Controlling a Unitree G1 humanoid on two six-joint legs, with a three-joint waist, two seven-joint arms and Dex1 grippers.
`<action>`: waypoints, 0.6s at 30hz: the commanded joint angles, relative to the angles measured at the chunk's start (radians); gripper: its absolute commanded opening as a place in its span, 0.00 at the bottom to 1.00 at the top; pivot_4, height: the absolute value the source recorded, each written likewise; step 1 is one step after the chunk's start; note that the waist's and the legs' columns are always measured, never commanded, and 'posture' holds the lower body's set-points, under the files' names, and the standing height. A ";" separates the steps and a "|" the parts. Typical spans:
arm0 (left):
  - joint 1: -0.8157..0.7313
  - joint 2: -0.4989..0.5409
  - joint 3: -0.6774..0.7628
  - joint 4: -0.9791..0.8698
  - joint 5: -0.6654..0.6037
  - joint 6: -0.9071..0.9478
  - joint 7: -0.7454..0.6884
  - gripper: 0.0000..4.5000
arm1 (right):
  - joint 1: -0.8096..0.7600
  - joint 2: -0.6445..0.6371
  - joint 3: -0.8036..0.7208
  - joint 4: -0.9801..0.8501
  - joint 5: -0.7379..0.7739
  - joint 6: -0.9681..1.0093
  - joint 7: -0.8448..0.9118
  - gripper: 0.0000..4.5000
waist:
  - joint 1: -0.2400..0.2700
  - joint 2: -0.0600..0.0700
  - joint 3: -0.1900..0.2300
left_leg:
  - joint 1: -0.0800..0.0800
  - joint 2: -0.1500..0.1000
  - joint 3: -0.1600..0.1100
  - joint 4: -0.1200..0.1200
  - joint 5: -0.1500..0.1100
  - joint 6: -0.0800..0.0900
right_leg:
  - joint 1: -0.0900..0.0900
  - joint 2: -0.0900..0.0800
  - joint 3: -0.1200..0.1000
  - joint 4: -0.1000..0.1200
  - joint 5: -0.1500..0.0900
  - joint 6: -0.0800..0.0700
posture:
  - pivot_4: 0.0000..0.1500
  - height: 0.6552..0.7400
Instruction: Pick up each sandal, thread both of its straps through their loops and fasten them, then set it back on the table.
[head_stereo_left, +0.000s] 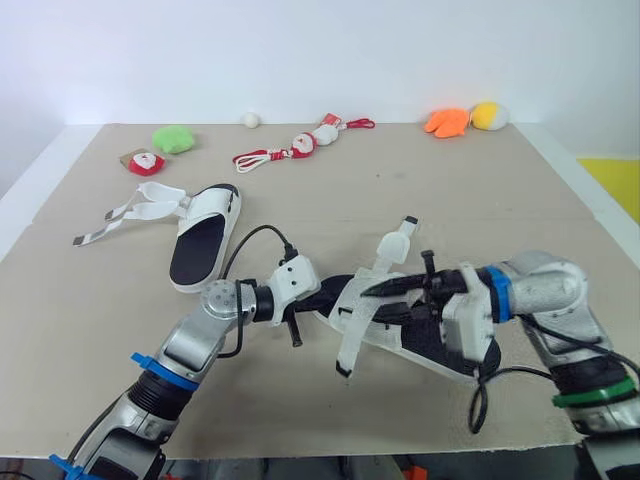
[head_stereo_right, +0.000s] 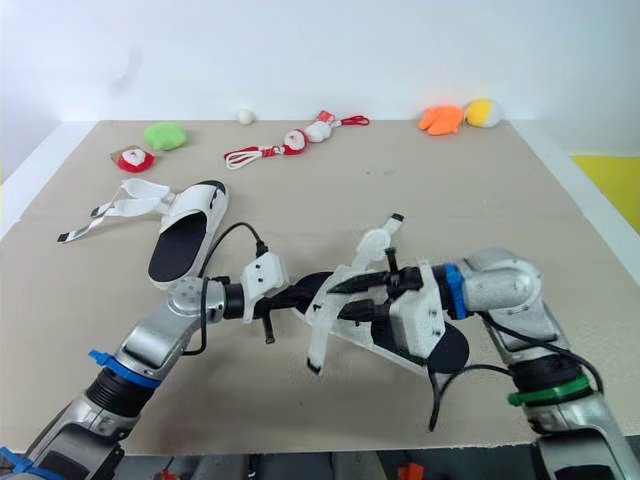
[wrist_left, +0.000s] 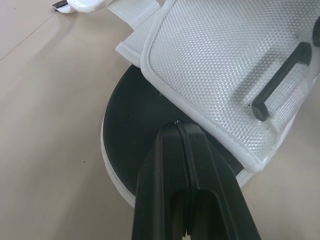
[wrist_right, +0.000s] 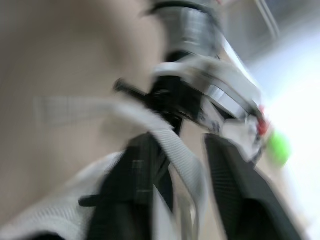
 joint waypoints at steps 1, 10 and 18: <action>0.056 0.021 -0.064 0.025 0.023 0.042 -0.028 0.00 | 0.025 -0.092 -0.104 -0.202 0.227 0.307 -0.052 0.84 | 0.000 0.000 0.000 | 0.000 0.000 0.000 0.000 0.000 0.000 | 0.000 0.000 0.000 0.000 -0.001 0.000 | 1.00 1.00; 0.042 0.012 -0.069 0.039 0.024 0.037 -0.032 0.00 | 0.349 -0.336 -0.226 -0.423 0.477 0.791 -0.028 0.98 | 0.008 -0.001 -0.003 | 0.000 0.000 -0.001 0.000 -0.005 -0.002 | 0.001 0.000 -0.001 0.000 -0.006 0.002 | 1.00 1.00; 0.057 0.010 -0.072 0.022 0.020 0.048 -0.027 0.00 | 0.393 -0.354 -0.197 -0.453 0.801 1.236 -0.438 0.98 | 0.010 -0.005 -0.007 | 0.001 0.001 0.000 0.002 -0.005 -0.002 | 0.001 0.000 -0.002 0.000 -0.005 0.001 | 1.00 1.00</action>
